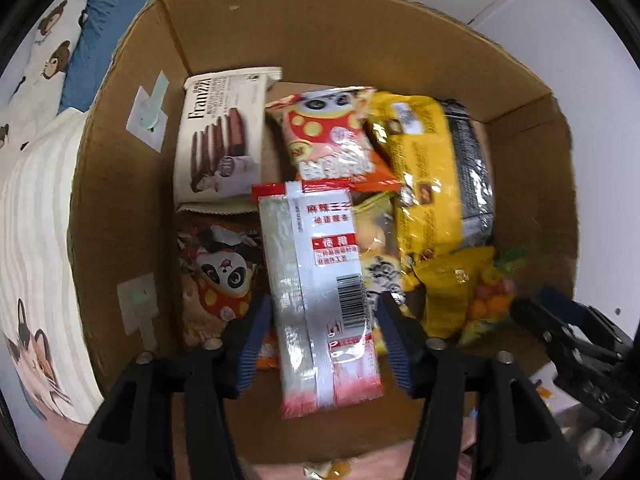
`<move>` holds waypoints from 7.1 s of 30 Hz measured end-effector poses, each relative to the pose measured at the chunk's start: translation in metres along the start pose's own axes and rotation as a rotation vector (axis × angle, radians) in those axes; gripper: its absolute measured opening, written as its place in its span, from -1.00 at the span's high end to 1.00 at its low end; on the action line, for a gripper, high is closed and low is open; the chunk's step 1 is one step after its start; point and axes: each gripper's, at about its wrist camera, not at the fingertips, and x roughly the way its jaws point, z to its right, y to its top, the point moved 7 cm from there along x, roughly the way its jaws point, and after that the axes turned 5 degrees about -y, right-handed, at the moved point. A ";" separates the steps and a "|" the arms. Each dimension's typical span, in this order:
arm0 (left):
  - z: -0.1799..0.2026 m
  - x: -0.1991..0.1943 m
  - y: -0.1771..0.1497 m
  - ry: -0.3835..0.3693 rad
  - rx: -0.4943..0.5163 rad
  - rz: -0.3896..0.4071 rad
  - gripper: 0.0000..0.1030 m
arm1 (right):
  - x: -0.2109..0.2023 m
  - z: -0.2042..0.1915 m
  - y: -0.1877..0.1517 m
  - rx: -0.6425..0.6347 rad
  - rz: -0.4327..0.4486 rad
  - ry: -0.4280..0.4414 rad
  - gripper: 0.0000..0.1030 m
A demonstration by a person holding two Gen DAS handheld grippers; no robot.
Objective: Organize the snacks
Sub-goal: 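Carry both packets into the box and open both tools, then lift both tools out of the box toward the sausage pack, then grasp the brown sausage pack with the left tool while the right tool grasps the oat cookie bag, then carry both packets into the box and open both tools, then lift both tools out of the box toward the last snacks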
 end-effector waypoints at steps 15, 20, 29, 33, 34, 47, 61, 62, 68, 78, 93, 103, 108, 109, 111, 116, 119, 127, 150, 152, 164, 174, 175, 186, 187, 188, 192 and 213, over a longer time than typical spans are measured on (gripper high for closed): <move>0.009 -0.020 -0.011 0.028 0.073 0.103 -0.93 | -0.012 -0.009 -0.002 -0.024 0.035 -0.018 -0.84; 0.011 -0.044 -0.029 0.045 0.088 0.194 -0.93 | -0.029 -0.014 -0.014 -0.058 0.099 -0.058 -0.90; 0.009 -0.097 -0.076 0.142 0.122 0.431 -0.93 | -0.066 -0.018 -0.050 -0.052 0.272 -0.100 -0.90; 0.012 -0.118 -0.096 0.173 0.142 0.516 -0.93 | -0.086 -0.021 -0.072 -0.049 0.334 -0.088 -0.90; 0.014 -0.122 -0.101 0.182 0.145 0.532 -0.93 | -0.092 -0.021 -0.078 -0.047 0.354 -0.087 -0.90; 0.031 -0.156 -0.152 0.154 0.140 0.632 -0.93 | -0.164 -0.017 -0.140 -0.031 0.538 -0.066 -0.90; 0.052 -0.112 -0.171 0.168 0.148 0.536 -0.93 | -0.121 0.065 -0.168 0.202 0.371 0.112 -0.90; 0.055 -0.101 -0.170 0.169 0.149 0.512 -0.93 | -0.112 0.076 -0.166 0.230 0.356 0.118 -0.90; 0.075 -0.035 -0.156 0.166 0.150 0.364 -0.93 | -0.048 0.146 -0.142 0.381 0.235 0.138 -0.90; 0.084 0.046 -0.133 0.177 0.110 0.171 -0.93 | 0.038 0.142 -0.090 0.290 0.130 0.077 -0.46; 0.102 0.096 -0.123 0.093 0.157 0.086 -0.78 | 0.014 0.117 -0.143 0.023 0.134 0.057 -0.82; 0.076 0.087 -0.179 0.130 0.208 0.047 -0.08 | 0.048 0.035 -0.159 -0.798 0.054 -0.205 -0.81; 0.050 0.080 -0.218 0.117 0.158 0.018 -0.09 | 0.072 0.033 -0.164 -0.723 -0.008 -0.212 -0.61; 0.046 0.079 -0.222 0.106 0.142 0.016 -0.09 | 0.074 0.038 -0.161 -0.629 -0.022 -0.190 -0.56; 0.041 0.078 -0.227 0.068 0.106 0.008 -0.12 | 0.077 0.056 -0.157 -0.332 -0.079 -0.102 -0.58; 0.033 0.081 -0.233 0.010 0.090 -0.024 -0.24 | 0.073 0.069 -0.163 -0.005 -0.158 0.120 -0.90; 0.018 0.083 -0.222 0.002 0.074 -0.007 -0.24 | 0.067 0.075 -0.167 -0.018 -0.125 0.045 -0.90; 0.003 0.060 -0.221 0.033 0.087 0.037 -0.04 | 0.060 0.062 -0.196 -0.010 -0.042 -0.114 -0.08; 0.065 -0.146 -0.104 -0.166 0.168 0.292 -0.04 | -0.152 -0.021 -0.076 -0.021 0.309 0.198 -0.03; 0.079 -0.145 -0.064 -0.173 0.160 0.305 -0.04 | -0.159 -0.021 -0.043 -0.035 0.325 0.161 -0.03; 0.088 -0.069 0.086 -0.213 0.059 0.076 -0.05 | -0.091 -0.014 0.091 -0.043 0.226 0.000 -0.03; 0.085 -0.025 0.124 -0.196 0.032 0.026 -0.07 | -0.038 0.000 0.124 0.022 0.167 0.007 -0.05; 0.084 -0.020 0.126 -0.202 0.023 0.016 -0.09 | -0.034 0.001 0.126 0.025 0.155 -0.002 -0.15; 0.076 -0.021 0.128 -0.158 0.040 0.030 -0.87 | -0.032 0.000 0.124 0.000 0.140 -0.033 -0.78; 0.075 -0.022 0.127 -0.153 0.043 0.032 -0.87 | -0.032 -0.001 0.122 -0.005 0.138 -0.037 -0.78; 0.074 -0.023 0.125 -0.150 0.044 0.032 -0.88 | -0.031 -0.002 0.120 -0.010 0.133 -0.041 -0.80; 0.069 -0.030 0.117 -0.109 0.063 0.053 -0.88 | -0.031 -0.003 0.112 -0.017 0.133 -0.054 -0.80; 0.028 -0.082 -0.011 0.168 0.141 0.409 -0.88 | -0.073 -0.019 0.003 -0.057 0.337 -0.130 -0.80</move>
